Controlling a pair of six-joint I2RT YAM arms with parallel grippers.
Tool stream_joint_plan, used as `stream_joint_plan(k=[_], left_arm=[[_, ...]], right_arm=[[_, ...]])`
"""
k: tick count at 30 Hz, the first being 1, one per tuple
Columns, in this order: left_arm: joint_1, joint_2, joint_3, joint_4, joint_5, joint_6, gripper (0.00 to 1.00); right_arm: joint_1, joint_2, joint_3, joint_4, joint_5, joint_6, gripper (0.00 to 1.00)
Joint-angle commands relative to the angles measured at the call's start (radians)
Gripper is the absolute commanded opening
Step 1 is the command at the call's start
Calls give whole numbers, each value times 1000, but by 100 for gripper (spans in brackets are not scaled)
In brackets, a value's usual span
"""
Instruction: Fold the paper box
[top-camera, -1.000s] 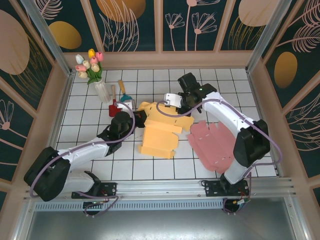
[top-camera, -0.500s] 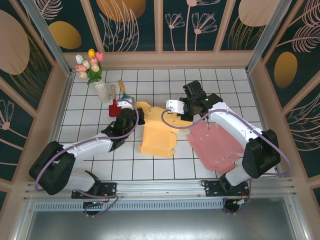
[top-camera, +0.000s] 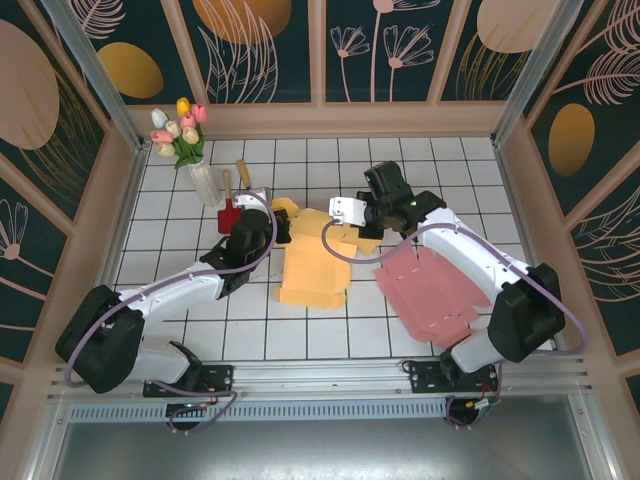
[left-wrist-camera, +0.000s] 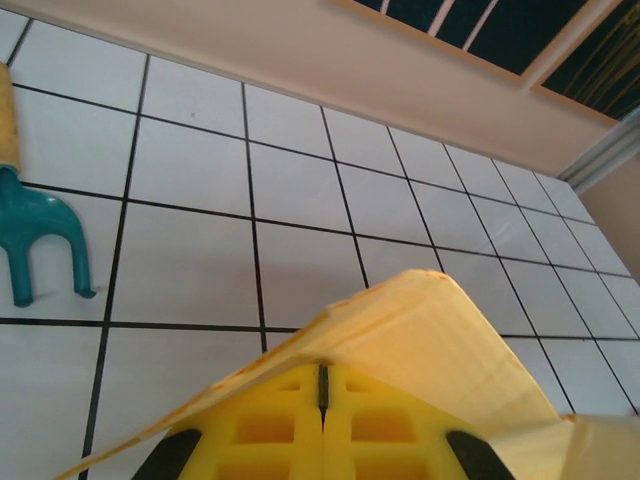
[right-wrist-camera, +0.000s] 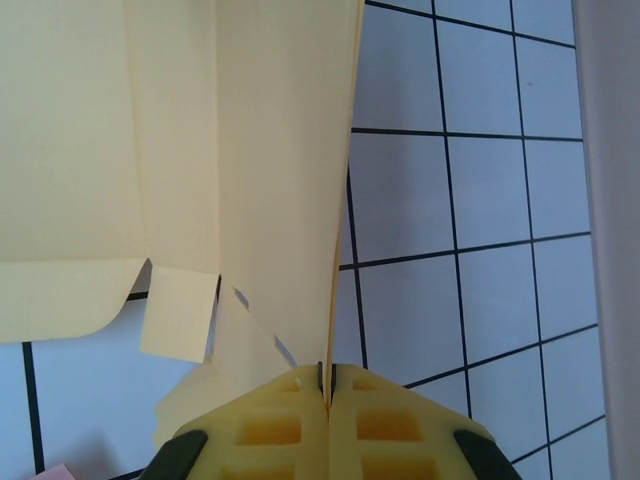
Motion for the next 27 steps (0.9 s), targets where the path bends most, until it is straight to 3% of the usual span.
stream_joint_plan(k=[1,6,8,17,27], left_arm=[[-18,1,40,-20,74,41,0],[-16,-120,-37,-68,-133,31,0],[-16,-160,-48,-79,-154,38,0],[-15,-103,4,-25,63,0,0],[-15,34,58,22,174,-22,0]], right_arm=[[12,30,17,26,65,44,0],[-1,34,-32,61,133,-3,0],[-8,31,-37,71,124,-7,0],[17,36,-42,63,109,2,0],[18,19,-39,72,77,11,0]])
